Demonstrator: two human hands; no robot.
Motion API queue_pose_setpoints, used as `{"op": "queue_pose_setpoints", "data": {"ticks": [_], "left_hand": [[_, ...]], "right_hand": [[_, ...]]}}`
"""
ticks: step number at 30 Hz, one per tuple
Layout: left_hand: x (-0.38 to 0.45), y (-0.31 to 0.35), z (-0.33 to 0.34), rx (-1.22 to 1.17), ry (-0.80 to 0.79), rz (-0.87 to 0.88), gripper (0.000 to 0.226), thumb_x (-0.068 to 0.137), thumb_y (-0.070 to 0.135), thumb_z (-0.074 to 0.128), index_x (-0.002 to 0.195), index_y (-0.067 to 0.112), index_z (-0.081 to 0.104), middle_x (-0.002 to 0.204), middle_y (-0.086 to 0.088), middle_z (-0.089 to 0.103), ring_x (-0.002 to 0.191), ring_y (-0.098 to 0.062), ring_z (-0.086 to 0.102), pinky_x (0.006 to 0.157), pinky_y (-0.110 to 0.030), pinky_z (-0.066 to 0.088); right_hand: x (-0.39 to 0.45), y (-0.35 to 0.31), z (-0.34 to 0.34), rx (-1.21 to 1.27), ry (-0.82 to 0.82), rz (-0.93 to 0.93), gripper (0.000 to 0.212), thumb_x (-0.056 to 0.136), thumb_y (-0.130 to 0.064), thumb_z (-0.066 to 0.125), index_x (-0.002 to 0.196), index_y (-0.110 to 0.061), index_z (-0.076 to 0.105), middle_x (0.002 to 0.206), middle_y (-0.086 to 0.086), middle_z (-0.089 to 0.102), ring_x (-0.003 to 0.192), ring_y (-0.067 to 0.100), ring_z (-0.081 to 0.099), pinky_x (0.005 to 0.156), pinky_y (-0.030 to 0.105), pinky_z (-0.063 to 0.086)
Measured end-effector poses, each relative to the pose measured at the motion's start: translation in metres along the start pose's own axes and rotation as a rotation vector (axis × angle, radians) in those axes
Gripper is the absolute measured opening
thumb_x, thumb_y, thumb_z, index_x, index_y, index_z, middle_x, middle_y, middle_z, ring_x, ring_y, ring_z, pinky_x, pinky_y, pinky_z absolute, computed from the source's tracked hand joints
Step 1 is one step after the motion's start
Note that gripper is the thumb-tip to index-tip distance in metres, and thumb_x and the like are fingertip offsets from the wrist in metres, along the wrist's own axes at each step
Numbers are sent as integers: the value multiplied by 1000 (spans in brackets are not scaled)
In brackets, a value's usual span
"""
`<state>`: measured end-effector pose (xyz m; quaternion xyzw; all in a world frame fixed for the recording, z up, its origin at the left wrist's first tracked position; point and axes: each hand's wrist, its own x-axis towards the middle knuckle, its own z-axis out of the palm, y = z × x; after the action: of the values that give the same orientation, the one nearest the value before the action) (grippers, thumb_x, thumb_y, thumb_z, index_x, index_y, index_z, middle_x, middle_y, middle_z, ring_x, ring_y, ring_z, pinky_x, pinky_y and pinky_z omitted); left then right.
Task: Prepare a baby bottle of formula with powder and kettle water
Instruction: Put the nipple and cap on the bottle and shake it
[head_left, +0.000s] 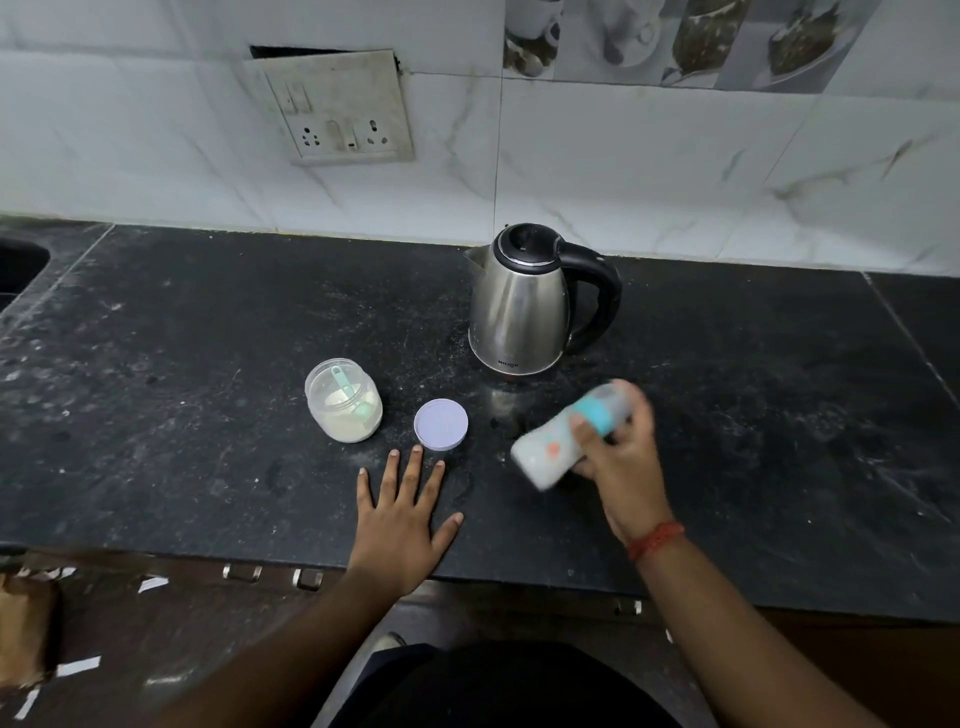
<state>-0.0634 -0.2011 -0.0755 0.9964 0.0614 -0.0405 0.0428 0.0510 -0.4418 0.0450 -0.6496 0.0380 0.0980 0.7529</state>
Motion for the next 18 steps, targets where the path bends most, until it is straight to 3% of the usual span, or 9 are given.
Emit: {"op": "queue_pose_setpoints", "data": {"ticks": [2,5,8,11,12,15,18], "left_hand": [[0,2,1,5,2,-2,78,99,74,12,161,28,25,170,-8,21,158,-35,13,122,-68,10],[1,0,0,-7,1,3,78,100,73,14,161,28,28,169,-9,24,157,-36,16,121,-68,11],[1,1,1,9,-2,-3,78,99,74,13,161,28,28,170,-8,22,158,-35,14,121,-69,11],[0,1,0,3,1,0,78,99,74,12,162,29,25,171,-8,20,158,-34,11,122,-68,9],[0,0,0,3,1,-1,78,99,74,11,162,29,25,171,-8,20,158,-34,11,122,-68,8],[0,2,0,12,0,-5,79,99,74,11,162,29,24,171,-8,19,159,-34,10,122,-68,8],[0,1,0,-5,2,-4,79,99,74,11,162,29,24,171,-8,20,158,-34,10,122,-68,8]], "right_hand": [[4,-4,-2,112,70,28,61,92,-15,72,142,-33,42,137,14,56,119,32,65,82,53,61],[3,-2,3,-87,-122,19,65,87,-13,77,138,-40,47,133,13,58,116,31,66,81,51,62],[4,-5,2,119,91,-1,58,92,-15,72,139,-34,43,133,12,57,117,30,65,81,50,62],[4,-4,4,-40,-109,12,65,88,-10,75,138,-38,47,133,12,58,115,31,66,81,51,62],[4,-3,4,-50,-101,-3,66,87,-10,76,138,-38,47,132,11,59,114,28,66,82,52,62],[6,-5,-1,147,122,-10,61,92,-14,71,141,-33,40,131,9,57,115,25,66,81,49,62],[6,-4,0,-73,-64,16,62,89,-12,75,137,-40,46,127,8,59,111,27,67,80,48,63]]}}
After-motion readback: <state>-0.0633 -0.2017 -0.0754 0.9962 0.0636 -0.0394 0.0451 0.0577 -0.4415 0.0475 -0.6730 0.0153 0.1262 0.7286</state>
